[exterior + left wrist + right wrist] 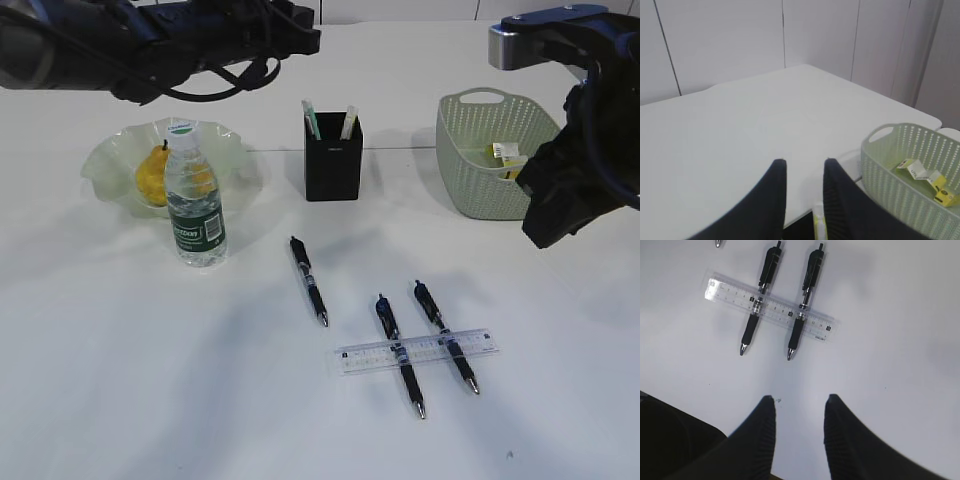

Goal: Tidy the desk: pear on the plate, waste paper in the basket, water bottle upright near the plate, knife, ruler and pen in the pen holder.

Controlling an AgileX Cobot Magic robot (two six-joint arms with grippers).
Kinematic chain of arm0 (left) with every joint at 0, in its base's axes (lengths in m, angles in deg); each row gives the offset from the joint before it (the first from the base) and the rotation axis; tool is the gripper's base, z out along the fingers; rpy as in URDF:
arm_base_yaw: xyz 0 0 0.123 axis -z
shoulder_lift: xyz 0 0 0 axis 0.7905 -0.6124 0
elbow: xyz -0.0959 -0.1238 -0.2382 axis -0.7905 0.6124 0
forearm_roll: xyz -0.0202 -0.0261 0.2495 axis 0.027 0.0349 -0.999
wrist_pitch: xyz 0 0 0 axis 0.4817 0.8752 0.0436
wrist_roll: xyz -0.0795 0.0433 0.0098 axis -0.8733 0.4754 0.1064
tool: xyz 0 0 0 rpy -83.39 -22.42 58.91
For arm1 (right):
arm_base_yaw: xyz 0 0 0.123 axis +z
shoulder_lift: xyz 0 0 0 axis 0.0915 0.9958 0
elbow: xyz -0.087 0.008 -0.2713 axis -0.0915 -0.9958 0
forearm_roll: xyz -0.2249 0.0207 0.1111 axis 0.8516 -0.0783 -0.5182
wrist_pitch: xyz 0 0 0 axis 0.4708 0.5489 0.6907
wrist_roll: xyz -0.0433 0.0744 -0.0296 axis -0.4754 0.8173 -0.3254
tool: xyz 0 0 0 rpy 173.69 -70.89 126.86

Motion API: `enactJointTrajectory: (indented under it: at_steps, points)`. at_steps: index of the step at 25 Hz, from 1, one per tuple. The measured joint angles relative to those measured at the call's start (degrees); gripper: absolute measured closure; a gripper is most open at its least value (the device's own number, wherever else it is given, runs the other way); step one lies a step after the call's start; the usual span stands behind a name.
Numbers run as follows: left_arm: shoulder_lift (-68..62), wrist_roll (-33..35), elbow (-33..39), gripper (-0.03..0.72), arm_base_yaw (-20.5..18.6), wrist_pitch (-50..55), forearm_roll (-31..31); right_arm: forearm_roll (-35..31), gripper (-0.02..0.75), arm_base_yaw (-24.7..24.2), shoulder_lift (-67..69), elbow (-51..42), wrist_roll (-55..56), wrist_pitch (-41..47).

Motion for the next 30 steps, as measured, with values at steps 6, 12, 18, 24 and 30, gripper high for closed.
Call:
enactJointTrajectory:
  at_steps: [6, 12, 18, 24, 30]
  points:
    - [4.8, -0.3, 6.3, 0.515, -2.9, 0.3, 0.0, 0.0, 0.486, 0.0, 0.0, 0.0, 0.0, 0.0]
    - [7.8, -0.7, 8.7, 0.515, -4.2, 3.5, 0.1, 0.0, 0.486, 0.0, 0.0, 0.0, 0.0, 0.0]
    - [8.7, -2.3, 8.7, 0.515, -4.5, 6.6, 1.3, 0.0, 0.486, 0.0, 0.0, 0.0, 0.0, 0.0]
    - [9.6, -4.3, 8.9, 0.512, -5.1, 14.9, 3.5, 0.0, 0.486, 0.0, 0.0, 0.0, 0.1, 0.0]
    - [14.0, -4.3, 8.9, 0.497, -5.3, 24.8, 4.1, 0.0, 0.486, 0.0, 0.0, 0.0, 1.1, 0.0]
